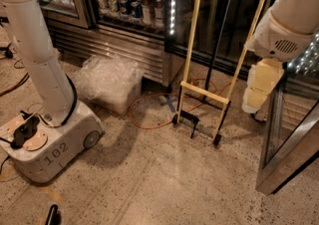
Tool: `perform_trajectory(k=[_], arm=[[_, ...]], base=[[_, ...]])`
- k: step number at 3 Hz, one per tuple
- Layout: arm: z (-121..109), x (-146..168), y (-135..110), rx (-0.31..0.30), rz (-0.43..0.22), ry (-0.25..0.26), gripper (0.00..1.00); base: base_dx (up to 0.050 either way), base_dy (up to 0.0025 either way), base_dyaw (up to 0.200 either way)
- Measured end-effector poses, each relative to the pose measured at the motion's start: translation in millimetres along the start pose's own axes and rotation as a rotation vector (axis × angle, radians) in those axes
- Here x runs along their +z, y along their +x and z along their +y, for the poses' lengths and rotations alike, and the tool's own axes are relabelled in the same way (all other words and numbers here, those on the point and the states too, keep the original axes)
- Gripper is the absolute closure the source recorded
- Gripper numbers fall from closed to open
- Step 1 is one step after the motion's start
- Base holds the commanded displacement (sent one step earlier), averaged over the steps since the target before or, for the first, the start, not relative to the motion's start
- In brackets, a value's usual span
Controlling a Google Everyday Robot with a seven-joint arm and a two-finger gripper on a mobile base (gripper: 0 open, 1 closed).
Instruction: Close left fridge door
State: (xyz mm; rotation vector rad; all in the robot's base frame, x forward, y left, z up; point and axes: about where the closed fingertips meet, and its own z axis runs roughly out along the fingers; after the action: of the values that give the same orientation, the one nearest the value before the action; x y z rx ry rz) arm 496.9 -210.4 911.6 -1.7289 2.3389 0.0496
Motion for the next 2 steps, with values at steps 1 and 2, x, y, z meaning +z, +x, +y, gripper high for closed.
perform_trajectory(k=[1, 2], arm=[[-19.4, 42.2, -3.1, 0.033, 0.01, -0.067, 0.0], [-19.4, 42.3, -3.1, 0.033, 0.01, -0.067, 0.0]], base=[[0.0, 0.0, 0.0], [0.0, 0.0, 0.0]])
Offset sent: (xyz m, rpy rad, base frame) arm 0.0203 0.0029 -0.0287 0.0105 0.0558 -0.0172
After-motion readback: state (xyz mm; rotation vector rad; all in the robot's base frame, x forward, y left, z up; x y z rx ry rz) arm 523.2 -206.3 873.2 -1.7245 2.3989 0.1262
